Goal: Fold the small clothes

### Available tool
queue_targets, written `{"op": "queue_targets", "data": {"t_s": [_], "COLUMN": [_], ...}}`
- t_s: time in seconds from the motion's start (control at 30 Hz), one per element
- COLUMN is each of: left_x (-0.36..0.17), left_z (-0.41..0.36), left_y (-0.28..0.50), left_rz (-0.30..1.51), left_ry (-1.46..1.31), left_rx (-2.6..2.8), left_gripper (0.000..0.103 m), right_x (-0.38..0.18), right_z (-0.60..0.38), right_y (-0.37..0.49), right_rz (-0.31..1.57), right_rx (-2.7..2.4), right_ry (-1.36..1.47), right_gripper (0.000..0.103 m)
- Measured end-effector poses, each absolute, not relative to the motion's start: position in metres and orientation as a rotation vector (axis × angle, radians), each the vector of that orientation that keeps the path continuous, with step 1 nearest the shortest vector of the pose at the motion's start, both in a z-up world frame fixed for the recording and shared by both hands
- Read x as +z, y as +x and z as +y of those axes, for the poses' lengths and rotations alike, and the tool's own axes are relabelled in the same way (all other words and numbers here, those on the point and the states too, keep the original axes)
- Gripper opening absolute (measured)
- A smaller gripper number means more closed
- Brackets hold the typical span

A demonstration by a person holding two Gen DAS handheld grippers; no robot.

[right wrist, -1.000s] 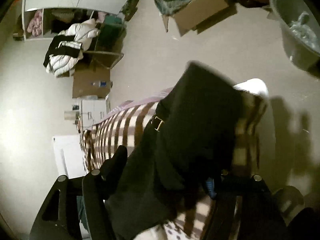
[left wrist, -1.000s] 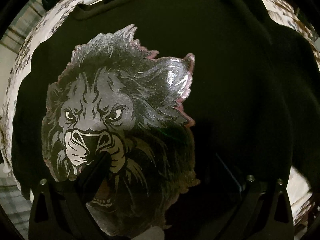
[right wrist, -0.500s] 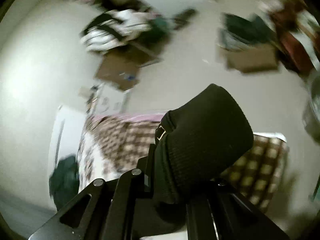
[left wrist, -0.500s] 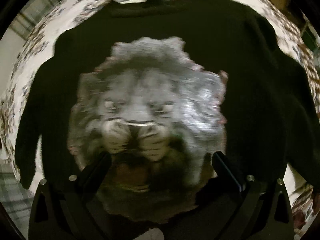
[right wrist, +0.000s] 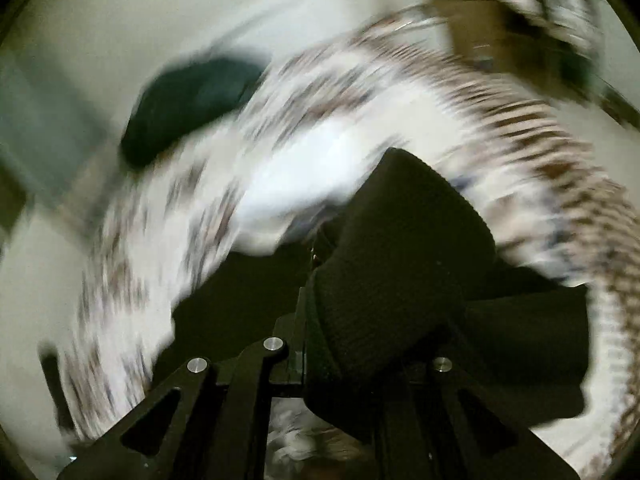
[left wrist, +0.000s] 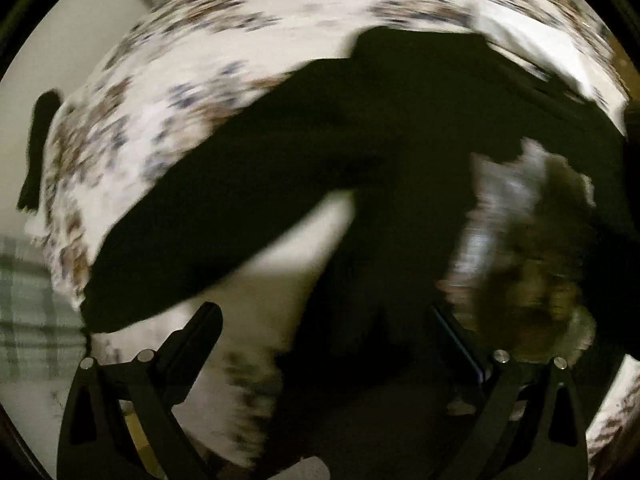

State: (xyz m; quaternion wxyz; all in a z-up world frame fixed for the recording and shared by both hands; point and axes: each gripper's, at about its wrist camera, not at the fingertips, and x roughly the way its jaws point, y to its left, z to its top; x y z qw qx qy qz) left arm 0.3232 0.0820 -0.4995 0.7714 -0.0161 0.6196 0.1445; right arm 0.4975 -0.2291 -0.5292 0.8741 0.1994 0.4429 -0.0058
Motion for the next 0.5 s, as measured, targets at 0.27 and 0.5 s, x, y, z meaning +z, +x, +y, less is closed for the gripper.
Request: {"op": "queue_targets", "data": {"t_s": [0.27,0.5], "left_x": [-0.509,-0.505], "left_z": [0.155,0.149], "left_y": [0.283,0.286], "left_rz": [1.387,1.386], "left_ry": [-0.145,-0.202], "left_rx": [0.438,0.379], "left_gripper": [0.103,0.103], "right_x": [-0.629,-0.662], "right_z": [-0.07,-0.052], "right_y": [0.5,0.463], "right_rz": [1.112,1.319], "right_rx": [0.21,0.369], "right_ry": [0.033,0.04], "right_gripper": [0.007,0.055]}}
